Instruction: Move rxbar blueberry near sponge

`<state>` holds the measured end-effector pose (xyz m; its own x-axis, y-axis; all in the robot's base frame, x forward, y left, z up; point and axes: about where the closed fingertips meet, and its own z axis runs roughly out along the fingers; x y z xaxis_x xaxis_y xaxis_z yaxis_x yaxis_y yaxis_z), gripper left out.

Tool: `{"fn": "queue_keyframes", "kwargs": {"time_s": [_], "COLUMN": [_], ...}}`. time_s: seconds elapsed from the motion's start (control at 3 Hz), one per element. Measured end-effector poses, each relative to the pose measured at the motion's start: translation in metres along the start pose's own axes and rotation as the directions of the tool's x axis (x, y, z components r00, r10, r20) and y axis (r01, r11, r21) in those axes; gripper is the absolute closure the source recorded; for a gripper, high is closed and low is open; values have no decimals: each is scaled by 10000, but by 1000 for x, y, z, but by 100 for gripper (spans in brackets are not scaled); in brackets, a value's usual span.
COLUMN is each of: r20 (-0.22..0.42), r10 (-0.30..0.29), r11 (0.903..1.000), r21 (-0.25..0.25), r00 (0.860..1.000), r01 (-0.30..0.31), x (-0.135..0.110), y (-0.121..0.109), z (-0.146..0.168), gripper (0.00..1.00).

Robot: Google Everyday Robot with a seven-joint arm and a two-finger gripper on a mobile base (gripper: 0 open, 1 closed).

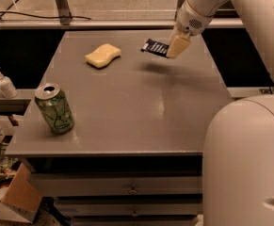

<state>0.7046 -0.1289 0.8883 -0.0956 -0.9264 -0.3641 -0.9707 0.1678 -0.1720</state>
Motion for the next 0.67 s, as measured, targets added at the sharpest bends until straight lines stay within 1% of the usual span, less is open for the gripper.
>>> {"fn": "queue_keyframes", "kwargs": {"time_s": [0.33, 0.67], "r20": [-5, -248], "r10": [-539, -1087], "r11": [9985, 9941], "r21": [27, 29], "r00": [9985, 9938], "r01": [539, 1088], "x": [-22, -43], "y": [0, -2], "z": [7, 21], "gripper": [100, 100]}}
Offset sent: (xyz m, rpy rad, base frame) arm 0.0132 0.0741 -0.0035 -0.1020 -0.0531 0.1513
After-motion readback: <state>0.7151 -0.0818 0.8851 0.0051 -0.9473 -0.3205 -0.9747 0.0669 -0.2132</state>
